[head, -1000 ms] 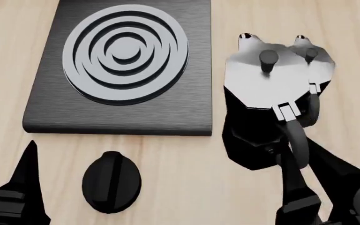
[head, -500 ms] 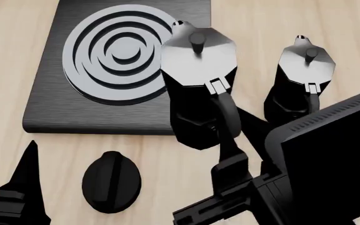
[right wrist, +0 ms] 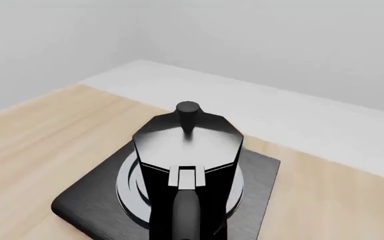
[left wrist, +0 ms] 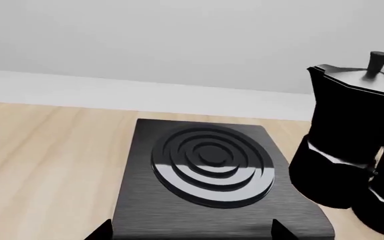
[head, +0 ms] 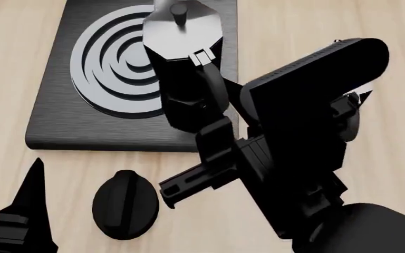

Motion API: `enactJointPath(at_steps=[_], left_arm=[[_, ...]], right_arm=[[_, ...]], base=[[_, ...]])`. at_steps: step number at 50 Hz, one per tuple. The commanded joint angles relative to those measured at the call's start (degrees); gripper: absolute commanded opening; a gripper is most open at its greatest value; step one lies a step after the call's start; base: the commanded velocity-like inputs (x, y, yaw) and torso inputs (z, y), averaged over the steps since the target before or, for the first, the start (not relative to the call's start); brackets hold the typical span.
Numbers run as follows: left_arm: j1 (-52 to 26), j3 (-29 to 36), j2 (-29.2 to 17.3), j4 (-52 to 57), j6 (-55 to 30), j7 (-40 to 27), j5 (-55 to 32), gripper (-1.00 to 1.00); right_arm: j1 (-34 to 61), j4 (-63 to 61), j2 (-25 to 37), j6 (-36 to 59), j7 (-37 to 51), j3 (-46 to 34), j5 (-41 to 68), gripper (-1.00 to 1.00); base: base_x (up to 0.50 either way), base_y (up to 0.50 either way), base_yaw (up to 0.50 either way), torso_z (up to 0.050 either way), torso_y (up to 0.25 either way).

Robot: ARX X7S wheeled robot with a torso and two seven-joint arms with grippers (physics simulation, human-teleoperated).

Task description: Put the right moka pot on the stove.

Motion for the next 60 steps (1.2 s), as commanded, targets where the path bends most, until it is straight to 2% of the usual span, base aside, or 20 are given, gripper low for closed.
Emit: enactJointPath(at_steps=[1, 25, 60], left_arm=[[0.1, 0.2, -0.1, -0.2, 0.3, 0.1, 0.1, 1.00], [0.1, 0.6, -0.3, -0.4, 0.8, 0.2, 0.2, 1.00], [-0.1, 1.0, -0.8, -0.2, 1.1, -0.1, -0.2, 1.00]], right_arm=[[4.3, 5.2, -3.3, -1.7, -4.7, -3.1, -7.1, -1.00], [9.7, 22.1, -9.7, -8.8, -13.3, -9.9, -18.4, -1.00], [17.0, 41.2, -19.1, -16.5, -20.5, -16.7, -27.2, -1.00]], base=[[0.00, 0.00, 0.00, 0.000, 0.000], [0.00, 0.00, 0.00, 0.000, 0.001], [0.00, 0.00, 0.00, 0.000, 0.001]])
